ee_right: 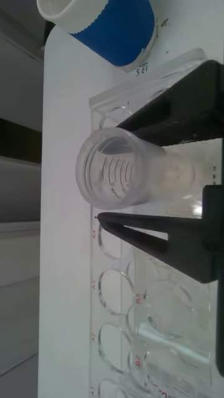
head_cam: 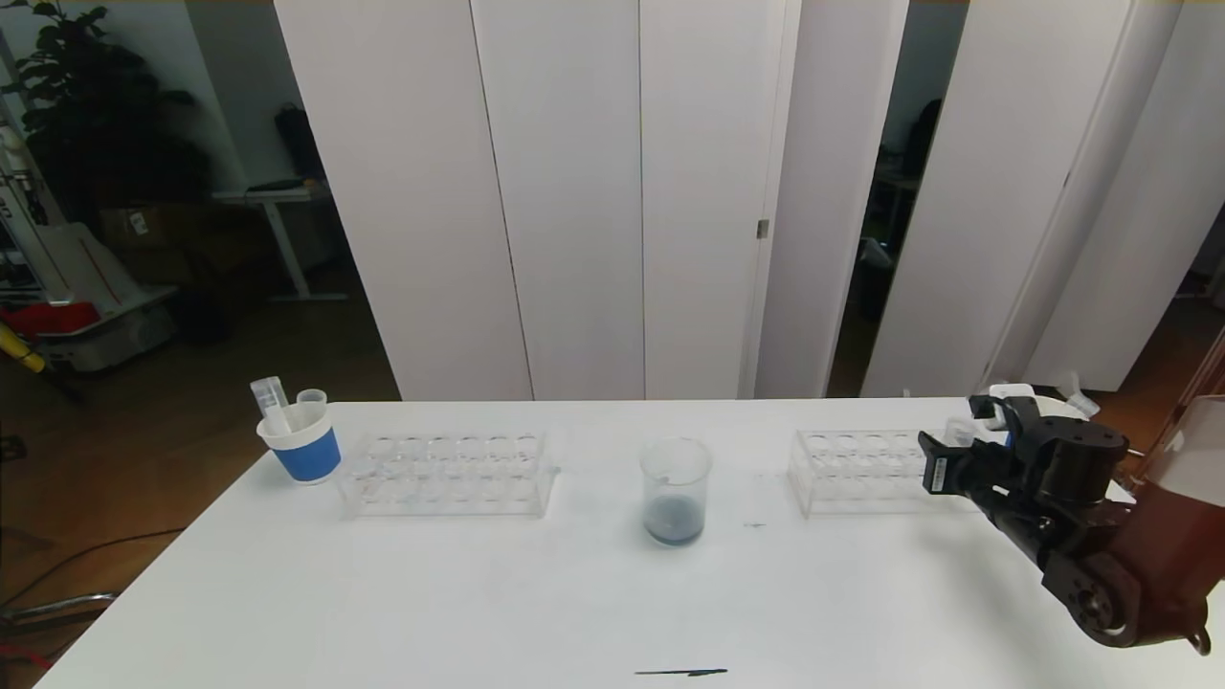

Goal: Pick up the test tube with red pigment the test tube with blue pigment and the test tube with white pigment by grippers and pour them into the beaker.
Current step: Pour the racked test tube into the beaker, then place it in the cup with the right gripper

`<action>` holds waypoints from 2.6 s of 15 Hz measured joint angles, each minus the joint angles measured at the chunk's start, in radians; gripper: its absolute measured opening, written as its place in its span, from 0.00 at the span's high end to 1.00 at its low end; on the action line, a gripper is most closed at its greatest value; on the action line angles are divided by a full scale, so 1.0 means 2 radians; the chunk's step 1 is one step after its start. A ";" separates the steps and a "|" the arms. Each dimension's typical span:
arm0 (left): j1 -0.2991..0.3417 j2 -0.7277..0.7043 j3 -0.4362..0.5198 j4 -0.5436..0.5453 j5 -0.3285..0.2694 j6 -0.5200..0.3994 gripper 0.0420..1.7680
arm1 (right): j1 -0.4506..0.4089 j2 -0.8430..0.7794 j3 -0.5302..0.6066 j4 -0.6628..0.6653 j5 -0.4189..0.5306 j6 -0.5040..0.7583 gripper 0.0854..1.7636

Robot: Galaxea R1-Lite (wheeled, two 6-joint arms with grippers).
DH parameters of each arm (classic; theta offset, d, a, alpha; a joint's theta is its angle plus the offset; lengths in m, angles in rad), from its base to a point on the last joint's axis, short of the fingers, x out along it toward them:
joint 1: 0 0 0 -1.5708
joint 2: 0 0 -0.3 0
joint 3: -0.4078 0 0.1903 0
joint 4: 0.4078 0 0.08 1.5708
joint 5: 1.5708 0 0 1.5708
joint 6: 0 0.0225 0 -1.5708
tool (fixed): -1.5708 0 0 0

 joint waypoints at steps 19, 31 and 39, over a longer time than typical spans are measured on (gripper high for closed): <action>0.000 0.000 0.000 0.000 0.000 0.000 0.01 | -0.001 -0.026 0.003 -0.006 0.002 0.008 0.70; 0.000 0.000 0.000 0.000 0.000 0.000 0.01 | 0.009 -0.111 -0.213 0.234 0.043 0.012 0.70; 0.000 0.000 0.000 0.000 0.000 0.000 0.01 | 0.080 -0.074 -0.441 0.393 0.169 -0.164 0.70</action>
